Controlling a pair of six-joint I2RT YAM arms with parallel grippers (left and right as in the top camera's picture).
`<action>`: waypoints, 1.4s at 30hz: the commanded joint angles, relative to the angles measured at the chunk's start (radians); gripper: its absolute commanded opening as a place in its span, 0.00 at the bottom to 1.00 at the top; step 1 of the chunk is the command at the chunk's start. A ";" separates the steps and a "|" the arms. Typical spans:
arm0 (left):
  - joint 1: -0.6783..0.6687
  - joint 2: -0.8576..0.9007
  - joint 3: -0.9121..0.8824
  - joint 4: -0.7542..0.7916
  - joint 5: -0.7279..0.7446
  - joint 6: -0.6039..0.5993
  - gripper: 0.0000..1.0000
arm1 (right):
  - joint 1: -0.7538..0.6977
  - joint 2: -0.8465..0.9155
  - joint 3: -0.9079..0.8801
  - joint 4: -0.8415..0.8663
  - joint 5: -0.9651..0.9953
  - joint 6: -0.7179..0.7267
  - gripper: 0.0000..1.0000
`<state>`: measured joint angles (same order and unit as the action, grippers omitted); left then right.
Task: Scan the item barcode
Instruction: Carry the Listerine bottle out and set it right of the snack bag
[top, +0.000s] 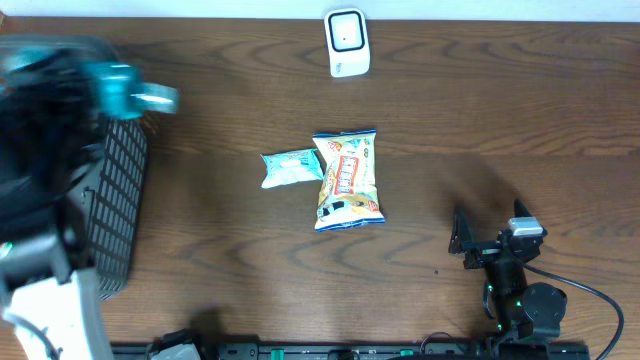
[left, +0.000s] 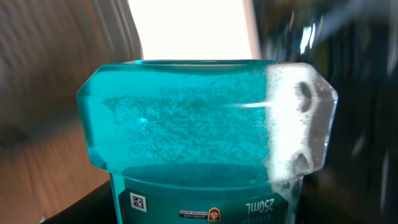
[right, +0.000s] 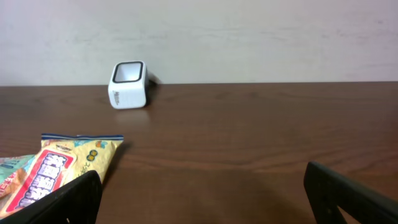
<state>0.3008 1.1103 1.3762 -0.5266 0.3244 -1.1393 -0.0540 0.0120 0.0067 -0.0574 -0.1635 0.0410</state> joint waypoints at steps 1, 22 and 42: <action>-0.166 0.063 0.027 0.016 0.049 0.103 0.59 | 0.001 -0.006 -0.001 -0.005 0.000 0.006 0.99; -0.792 0.795 0.027 0.257 -0.004 0.567 0.59 | 0.001 -0.006 -0.001 -0.005 0.000 0.006 0.99; -0.883 0.925 0.027 0.357 -0.101 0.698 0.87 | 0.001 -0.006 -0.001 -0.005 0.000 0.006 0.99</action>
<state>-0.5865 2.0357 1.3769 -0.1719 0.2527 -0.4709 -0.0540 0.0120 0.0067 -0.0582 -0.1635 0.0410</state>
